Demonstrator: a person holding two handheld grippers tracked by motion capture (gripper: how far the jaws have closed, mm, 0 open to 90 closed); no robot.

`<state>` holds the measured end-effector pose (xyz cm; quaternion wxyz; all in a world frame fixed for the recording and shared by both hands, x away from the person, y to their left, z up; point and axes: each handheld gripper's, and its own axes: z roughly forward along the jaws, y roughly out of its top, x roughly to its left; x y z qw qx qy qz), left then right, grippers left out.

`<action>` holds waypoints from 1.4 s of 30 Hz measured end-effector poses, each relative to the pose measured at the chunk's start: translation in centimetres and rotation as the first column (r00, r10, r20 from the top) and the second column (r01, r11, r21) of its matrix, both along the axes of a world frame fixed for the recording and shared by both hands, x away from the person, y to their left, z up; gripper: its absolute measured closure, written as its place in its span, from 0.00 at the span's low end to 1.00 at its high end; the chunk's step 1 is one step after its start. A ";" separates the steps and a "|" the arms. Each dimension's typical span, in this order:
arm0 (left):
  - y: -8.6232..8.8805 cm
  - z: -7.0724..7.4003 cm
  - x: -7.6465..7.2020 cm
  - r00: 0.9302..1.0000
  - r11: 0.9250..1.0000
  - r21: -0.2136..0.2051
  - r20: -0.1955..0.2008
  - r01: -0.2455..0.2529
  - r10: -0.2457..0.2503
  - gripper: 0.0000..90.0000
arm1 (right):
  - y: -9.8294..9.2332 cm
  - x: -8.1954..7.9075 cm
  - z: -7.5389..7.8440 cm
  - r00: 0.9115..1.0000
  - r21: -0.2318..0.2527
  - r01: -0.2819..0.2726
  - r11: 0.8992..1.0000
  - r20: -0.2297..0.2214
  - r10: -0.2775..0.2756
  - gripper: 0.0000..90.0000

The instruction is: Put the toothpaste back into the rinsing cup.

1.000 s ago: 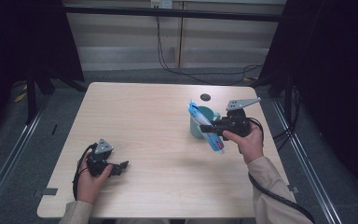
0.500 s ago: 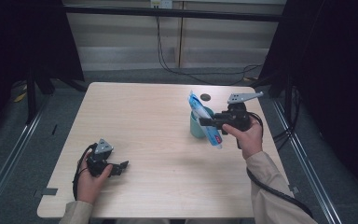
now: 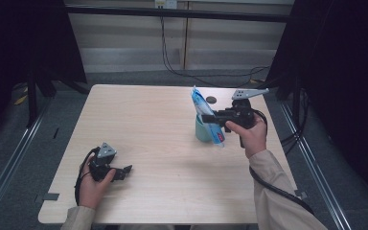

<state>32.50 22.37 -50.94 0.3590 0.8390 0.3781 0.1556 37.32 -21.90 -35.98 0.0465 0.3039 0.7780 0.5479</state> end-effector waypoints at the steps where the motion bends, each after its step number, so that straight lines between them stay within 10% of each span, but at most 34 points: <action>1: 0.0 0.0 0.0 1.000 1.000 0.000 0.000 0.000 0.000 0.15 | 0.1 0.0 0.1 1.000 -0.005 0.000 1.000 0.002 0.000 0.83; 42: 0.0 0.0 0.0 1.000 1.000 -0.006 -0.001 -0.003 0.003 0.15 | 1.1 3.8 2.6 0.995 0.063 0.087 0.994 0.033 -0.089 0.83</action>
